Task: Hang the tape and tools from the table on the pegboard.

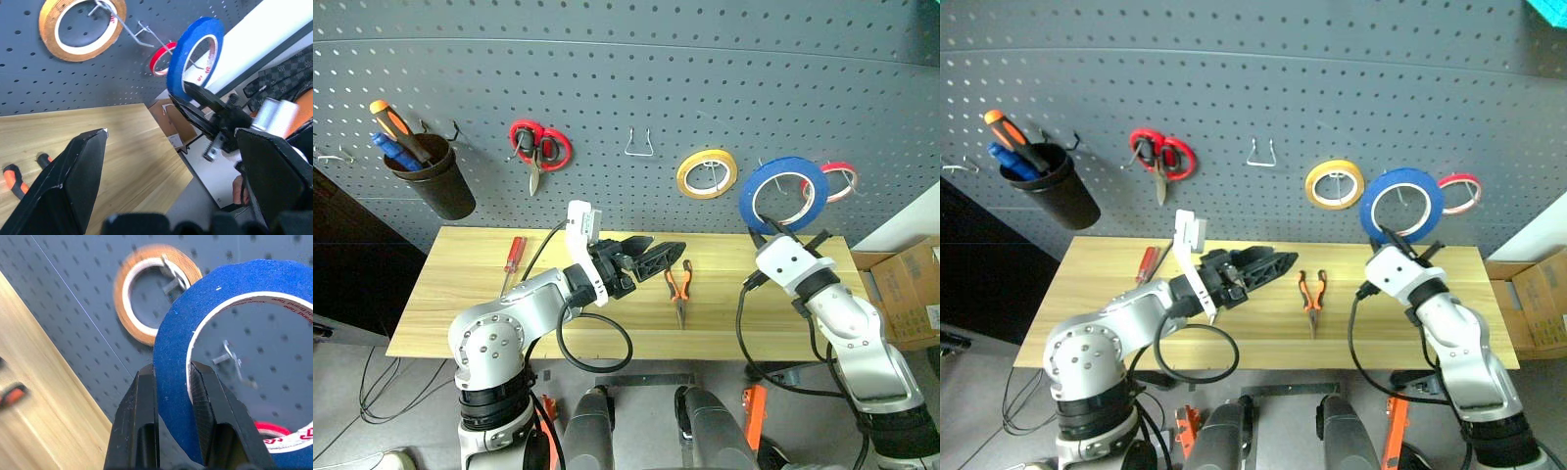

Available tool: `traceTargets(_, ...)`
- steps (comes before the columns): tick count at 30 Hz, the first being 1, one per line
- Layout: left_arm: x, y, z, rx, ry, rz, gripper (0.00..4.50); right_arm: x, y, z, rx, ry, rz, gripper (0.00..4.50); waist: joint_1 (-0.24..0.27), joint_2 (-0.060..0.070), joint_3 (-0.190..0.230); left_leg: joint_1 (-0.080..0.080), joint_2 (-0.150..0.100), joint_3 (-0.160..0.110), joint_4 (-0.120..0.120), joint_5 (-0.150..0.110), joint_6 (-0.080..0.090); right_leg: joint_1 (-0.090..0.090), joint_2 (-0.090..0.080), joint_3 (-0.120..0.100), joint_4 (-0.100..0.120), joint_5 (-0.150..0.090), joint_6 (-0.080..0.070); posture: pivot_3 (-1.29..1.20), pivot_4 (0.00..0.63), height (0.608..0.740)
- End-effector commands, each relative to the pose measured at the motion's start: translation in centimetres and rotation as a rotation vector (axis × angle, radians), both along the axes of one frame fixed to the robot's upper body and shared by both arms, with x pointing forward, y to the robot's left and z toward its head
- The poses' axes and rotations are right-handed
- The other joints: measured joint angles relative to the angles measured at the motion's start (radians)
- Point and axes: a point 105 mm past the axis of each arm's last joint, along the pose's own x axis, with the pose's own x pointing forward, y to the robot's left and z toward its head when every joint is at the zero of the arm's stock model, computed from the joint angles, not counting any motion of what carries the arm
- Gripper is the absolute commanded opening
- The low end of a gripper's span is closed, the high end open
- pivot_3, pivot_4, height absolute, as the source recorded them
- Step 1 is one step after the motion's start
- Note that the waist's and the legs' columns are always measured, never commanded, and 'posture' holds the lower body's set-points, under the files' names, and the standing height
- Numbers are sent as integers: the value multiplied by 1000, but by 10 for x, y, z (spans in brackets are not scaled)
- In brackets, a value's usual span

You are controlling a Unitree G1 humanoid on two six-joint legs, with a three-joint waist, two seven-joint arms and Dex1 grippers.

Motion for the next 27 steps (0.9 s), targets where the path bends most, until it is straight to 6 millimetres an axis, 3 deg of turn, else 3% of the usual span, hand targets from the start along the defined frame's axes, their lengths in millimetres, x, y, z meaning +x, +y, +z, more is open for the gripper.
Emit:
traceTargets(1, -5, -8, 11, -20, -61, -27, 4500, 4, -7, 13, 6, -49, 10, 548, 0, 0, 0, 0, 0, 0, 0, 0, 0, 0, 0, 0, 0, 0, 0, 6, 188, 740)
traceTargets(16, 5, -33, 14, -49, -96, -50, 4500, 38, -17, -1, 69, 49, 60, 548, -2, 0, 0, 0, 0, 0, 1, 1, 0, 0, 0, 1, 2, 2, -2, -9, 204, 740)
traceTargets(27, 6, -35, 19, -68, -118, -54, 4500, 36, -19, -8, 109, 77, 48, 4278, -2, 0, 0, 0, 0, 0, 1, 1, 0, 0, 0, 1, 2, 2, -2, -4, 206, 740)
